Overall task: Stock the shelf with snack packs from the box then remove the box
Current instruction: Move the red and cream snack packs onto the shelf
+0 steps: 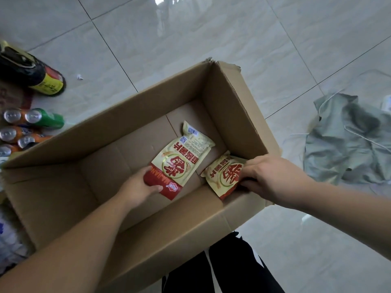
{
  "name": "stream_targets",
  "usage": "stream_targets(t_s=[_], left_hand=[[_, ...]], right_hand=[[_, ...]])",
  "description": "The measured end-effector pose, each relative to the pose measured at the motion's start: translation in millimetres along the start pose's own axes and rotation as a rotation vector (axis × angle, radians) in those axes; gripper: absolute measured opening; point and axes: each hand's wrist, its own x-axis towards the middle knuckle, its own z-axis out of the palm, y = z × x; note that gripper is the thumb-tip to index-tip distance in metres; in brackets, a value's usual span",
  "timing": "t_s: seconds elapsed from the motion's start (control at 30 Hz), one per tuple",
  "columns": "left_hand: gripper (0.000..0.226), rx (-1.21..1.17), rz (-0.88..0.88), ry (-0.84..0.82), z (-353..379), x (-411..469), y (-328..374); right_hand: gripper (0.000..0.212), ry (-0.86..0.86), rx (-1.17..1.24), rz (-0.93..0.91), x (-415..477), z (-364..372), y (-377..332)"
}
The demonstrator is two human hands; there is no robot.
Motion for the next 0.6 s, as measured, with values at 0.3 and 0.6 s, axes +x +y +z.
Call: stream_targets(t_s=[0.3, 0.6], left_hand=[[0.075, 0.226, -0.029, 0.024, 4, 18, -5], [0.046, 0.116, 0.057, -0.100, 12, 19, 2]], right_hand=[[0.036, 0.083, 0.095, 0.004, 2, 12, 3], [0.005, 0.176, 0.115, -0.027, 1, 13, 5]])
